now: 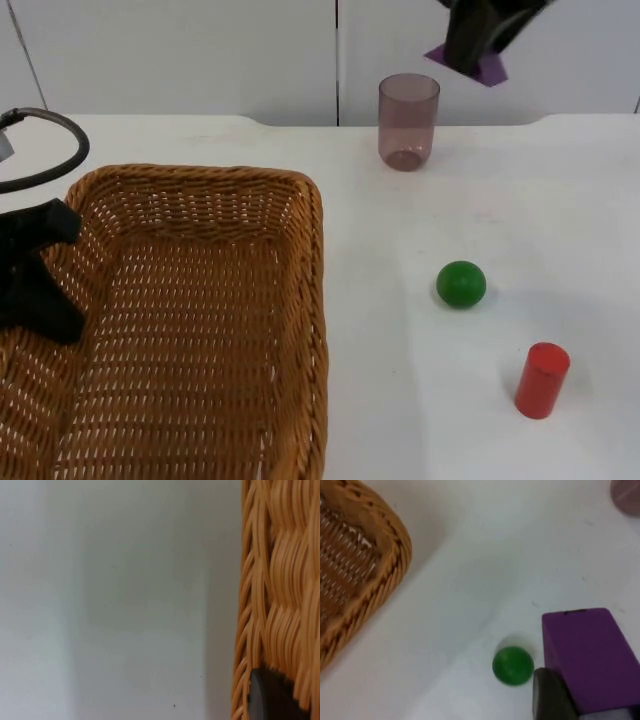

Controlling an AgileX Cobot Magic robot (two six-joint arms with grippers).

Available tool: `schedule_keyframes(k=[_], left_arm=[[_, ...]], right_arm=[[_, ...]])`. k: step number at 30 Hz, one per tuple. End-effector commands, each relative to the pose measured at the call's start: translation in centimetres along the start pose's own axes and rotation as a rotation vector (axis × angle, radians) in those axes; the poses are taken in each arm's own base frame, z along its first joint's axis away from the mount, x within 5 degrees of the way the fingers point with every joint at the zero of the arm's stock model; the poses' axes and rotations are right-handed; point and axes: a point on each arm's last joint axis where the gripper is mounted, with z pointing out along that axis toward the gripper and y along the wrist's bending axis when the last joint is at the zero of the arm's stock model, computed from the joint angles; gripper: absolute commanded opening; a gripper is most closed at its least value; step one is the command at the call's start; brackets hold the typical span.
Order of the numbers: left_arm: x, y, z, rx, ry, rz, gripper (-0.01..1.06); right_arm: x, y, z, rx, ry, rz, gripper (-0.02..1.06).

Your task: Pick up the basket with the left hand and place the triangular block into the basket with the right hand.

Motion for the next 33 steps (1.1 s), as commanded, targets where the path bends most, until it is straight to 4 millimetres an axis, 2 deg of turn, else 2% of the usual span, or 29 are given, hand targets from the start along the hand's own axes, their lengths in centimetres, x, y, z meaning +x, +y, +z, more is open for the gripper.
schedule_keyframes(k=[1, 3, 8, 9, 11, 14, 19, 22, 24, 25, 29, 30, 33], left_arm=[[0.0, -0.3, -0.2, 0.027, -0.016, -0.025, 0.00], [0.0, -0.3, -0.2, 0.027, -0.016, -0.025, 0.00], [0.0, -0.3, -0.2, 0.025, -0.018, -0.025, 0.00], [0.0, -0.3, -0.2, 0.025, -0.018, -0.025, 0.00], [-0.1, -0.3, -0.2, 0.030, -0.021, -0.031, 0.00], [-0.1, -0.3, -0.2, 0.030, -0.021, -0.019, 0.00], [-0.1, -0.3, -0.2, 0.030, -0.021, -0.019, 0.00], [-0.1, -0.3, -0.2, 0.031, -0.022, -0.021, 0.00], [-0.1, -0.3, -0.2, 0.032, -0.021, -0.021, 0.00], [-0.1, -0.3, -0.2, 0.032, -0.021, -0.021, 0.00], [0.0, -0.4, -0.2, 0.040, -0.018, -0.014, 0.00], [0.0, -0.4, -0.2, 0.040, -0.018, -0.014, 0.00], [-0.1, -0.4, -0.2, 0.039, -0.020, -0.014, 0.00]], right_arm=[[0.9, 0.1, -1.4, 0.016, 0.004, 0.007, 0.00], [1.7, 0.3, -1.7, 0.016, 0.012, 0.007, 0.00], [6.1, 1.5, -2.6, 0.013, 0.021, 0.011, 0.00], [6.1, 1.5, -2.6, 0.013, 0.021, 0.011, 0.00], [7.8, 1.9, -3.4, 0.018, 0.004, 0.011, 0.00], [8.5, 2.1, -3.8, 0.019, 0.010, 0.010, 0.00], [8.3, 2.3, -3.8, 0.014, -0.011, 0.007, 0.00], [7.5, 3.5, -3.7, -0.006, -0.071, -0.012, 0.00], [6.7, 5.1, -3.1, -0.022, -0.094, -0.057, 0.00], [6.7, 5.1, -3.1, -0.022, -0.094, -0.057, 0.00], [4.4, 9.3, -0.8, -0.071, -0.093, -0.170, 0.00], [4.4, 9.3, -0.8, -0.071, -0.093, -0.170, 0.00], [1.9, 12.7, 2.1, -0.108, -0.080, -0.247, 0.00]])
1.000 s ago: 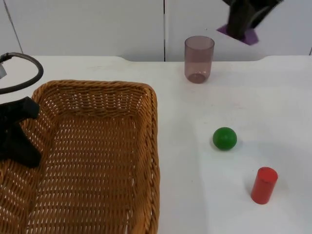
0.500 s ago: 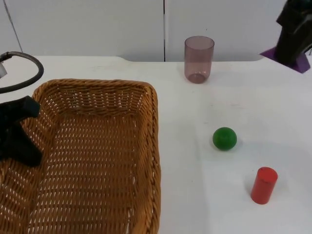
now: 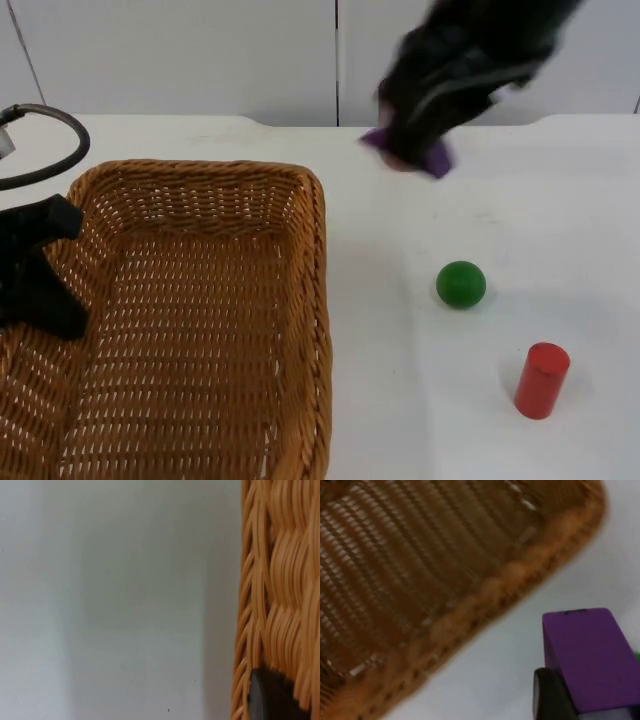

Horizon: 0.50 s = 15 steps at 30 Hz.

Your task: Pick up the basket with the left hand and place the triangular block into the basket with the right hand.

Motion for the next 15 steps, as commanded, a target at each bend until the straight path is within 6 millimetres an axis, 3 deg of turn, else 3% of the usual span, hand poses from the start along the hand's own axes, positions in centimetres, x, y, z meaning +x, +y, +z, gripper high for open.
schedule_keyframes(k=[1, 2, 6, 9, 12, 15], left_arm=[[0.0, -0.3, -0.2, 0.025, -0.010, -0.014, 0.00], [0.0, -0.3, -0.2, 0.025, -0.010, -0.014, 0.00], [0.0, -0.3, -0.2, 0.026, -0.010, -0.016, 0.00], [0.0, -0.3, -0.2, 0.026, -0.010, -0.016, 0.00], [0.0, -0.3, -0.2, 0.026, -0.010, -0.016, 0.00], [0.0, -0.3, -0.2, 0.028, -0.012, -0.019, 0.00]], right_arm=[[-2.7, 2.0, 2.4, -0.025, -0.024, -0.060, 0.00], [-2.7, 2.0, 2.4, -0.025, -0.024, -0.060, 0.00], [-5.0, 3.7, 5.6, -0.045, -0.031, -0.099, 0.00], [-5.4, 4.1, 7.1, -0.049, -0.028, -0.105, 0.00], [-5.6, 4.2, 8.7, -0.059, -0.043, -0.090, 0.07], [-5.5, 4.3, 10.0, -0.068, -0.043, -0.079, 0.23]])
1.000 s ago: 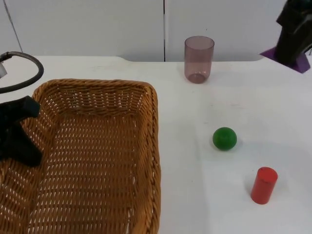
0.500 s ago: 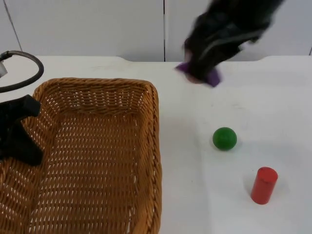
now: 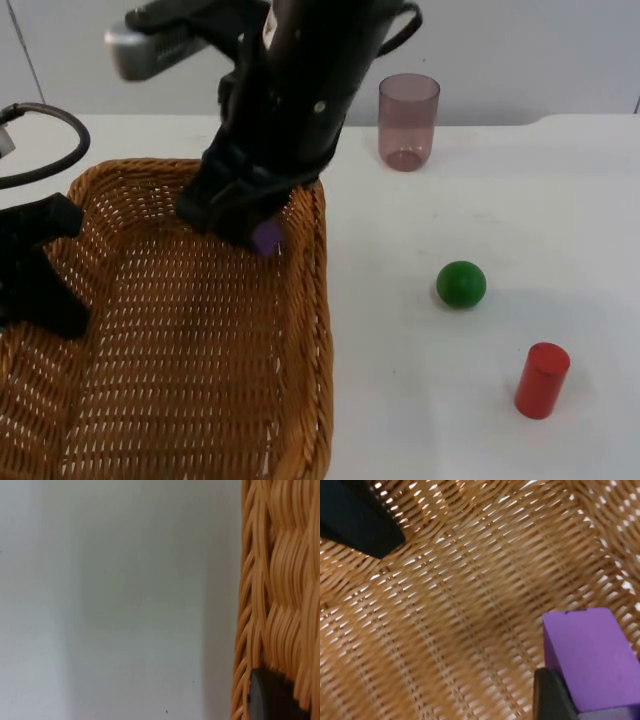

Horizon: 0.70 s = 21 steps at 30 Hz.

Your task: Pick up the basket with the left hand and place the triangular block into the basket with the right hand.

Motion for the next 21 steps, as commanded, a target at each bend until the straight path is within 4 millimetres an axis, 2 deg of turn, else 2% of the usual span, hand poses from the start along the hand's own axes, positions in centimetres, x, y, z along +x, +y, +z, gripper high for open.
schedule_keyframes(k=[1, 2, 6, 7, 9, 12, 15, 16, 17, 21], left_arm=[[0.0, -0.3, -0.2, 0.024, -0.009, -0.013, 0.00], [0.0, -0.3, -0.2, 0.024, -0.009, -0.013, 0.00], [0.0, -0.3, -0.2, 0.027, -0.008, -0.014, 0.00], [0.0, -0.3, -0.2, 0.027, -0.008, -0.014, 0.00], [0.0, -0.3, -0.2, 0.027, -0.009, -0.015, 0.00], [0.0, -0.3, -0.2, 0.027, -0.009, -0.015, 0.00], [0.1, -0.3, -0.2, 0.028, -0.007, -0.015, 0.00], [0.1, -0.3, -0.2, 0.028, -0.007, -0.015, 0.00], [0.1, -0.3, -0.2, 0.028, -0.007, -0.015, 0.00], [0.0, -0.3, -0.2, 0.028, -0.008, -0.016, 0.00]], right_arm=[[-0.4, 0.3, 0.8, -0.008, -0.025, 0.006, 0.30], [-0.4, 0.3, 0.8, -0.008, -0.025, 0.006, 0.30], [-0.2, 0.3, 1.5, -0.018, -0.014, 0.013, 0.51], [-0.2, 0.3, 1.5, -0.018, -0.014, 0.013, 0.51], [-0.4, 0.3, 1.3, -0.014, -0.032, 0.013, 0.59], [-0.7, -0.1, 0.4, -0.004, -0.057, 0.016, 0.60], [-1.0, -1.4, -2.7, 0.047, -0.106, 0.026, 0.60], [-1.0, -2.0, -4.4, 0.064, -0.123, 0.045, 0.60], [-1.0, -2.0, -4.4, 0.064, -0.123, 0.045, 0.60], [0.0, -4.9, -12.7, 0.125, -0.224, 0.131, 0.60]])
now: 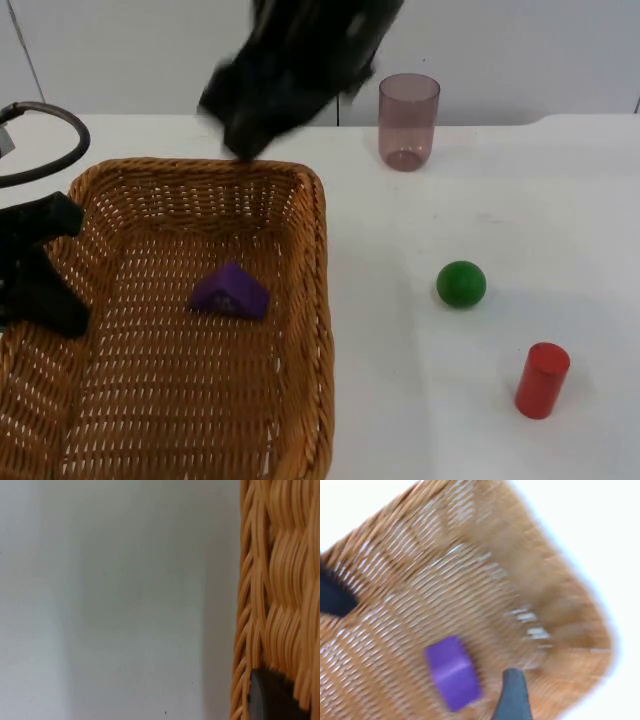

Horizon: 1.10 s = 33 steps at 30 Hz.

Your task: Pick up the basket with the left hand and place the triangular block into the basket with the right hand.

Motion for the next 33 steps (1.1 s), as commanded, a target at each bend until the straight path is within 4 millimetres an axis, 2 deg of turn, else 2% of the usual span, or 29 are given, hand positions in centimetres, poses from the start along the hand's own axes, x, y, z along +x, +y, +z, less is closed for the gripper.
schedule_keyframes(k=[1, 2, 6, 7, 8, 10, 12, 13, 16, 18, 19, 23, 24, 28, 33], left_arm=[[0.0, -0.3, -0.2, 0.026, -0.007, -0.018, 0.00], [0.0, -0.3, -0.2, 0.026, -0.007, -0.018, 0.00], [0.0, -0.3, -0.2, 0.027, -0.016, -0.025, 0.00], [-0.1, -0.3, -0.2, 0.030, -0.018, -0.028, 0.00], [-0.1, -0.3, -0.2, 0.030, -0.018, -0.028, 0.00], [-0.1, -0.3, -0.2, 0.031, -0.024, -0.034, 0.00], [-0.3, -0.4, -0.1, 0.028, -0.041, -0.042, 0.00], [-0.3, -0.4, -0.1, 0.028, -0.041, -0.042, 0.00], [-0.8, -0.7, 0.9, 0.008, -0.074, -0.054, 0.00], [-1.5, -1.4, 2.5, -0.006, -0.055, -0.022, 0.00], [-1.5, -1.4, 2.5, -0.006, -0.055, -0.022, 0.00], [-3.5, -1.9, 5.4, 0.001, -0.027, -0.017, 0.00], [-3.5, -1.9, 5.4, 0.001, -0.027, -0.017, 0.00], [-5.0, -1.6, 8.2, 0.000, 0.014, -0.001, 0.00], [-6.0, -1.3, 10.1, 0.007, 0.046, 0.007, 0.00]], right_arm=[[-0.3, -1.8, -6.7, 0.052, -0.102, 0.037, 0.60], [-0.3, -1.8, -6.7, 0.052, -0.102, 0.037, 0.60], [2.1, -2.3, -14.4, 0.117, -0.274, 0.060, 0.60], [3.2, -2.3, -15.4, 0.127, -0.293, 0.066, 0.60], [3.2, -2.3, -15.4, 0.127, -0.293, 0.066, 0.60], [5.2, -1.6, -17.7, 0.142, -0.342, 0.063, 0.60], [7.5, -0.9, -19.2, 0.156, -0.397, 0.061, 0.60], [7.5, -0.9, -19.2, 0.156, -0.397, 0.061, 0.60], [9.1, -0.3, -20.7, 0.163, -0.434, 0.059, 0.60], [10.1, 0.1, -22.2, 0.166, -0.467, 0.059, 0.60], [10.1, 0.1, -22.2, 0.166, -0.467, 0.059, 0.60], [11.0, 0.5, -23.6, 0.164, -0.475, 0.059, 0.60], [11.0, 0.5, -23.6, 0.164, -0.475, 0.059, 0.60], [11.6, 0.7, -24.0, 0.158, -0.451, 0.061, 0.60], [11.6, 0.7, -24.0, 0.160, -0.449, 0.059, 0.60]])
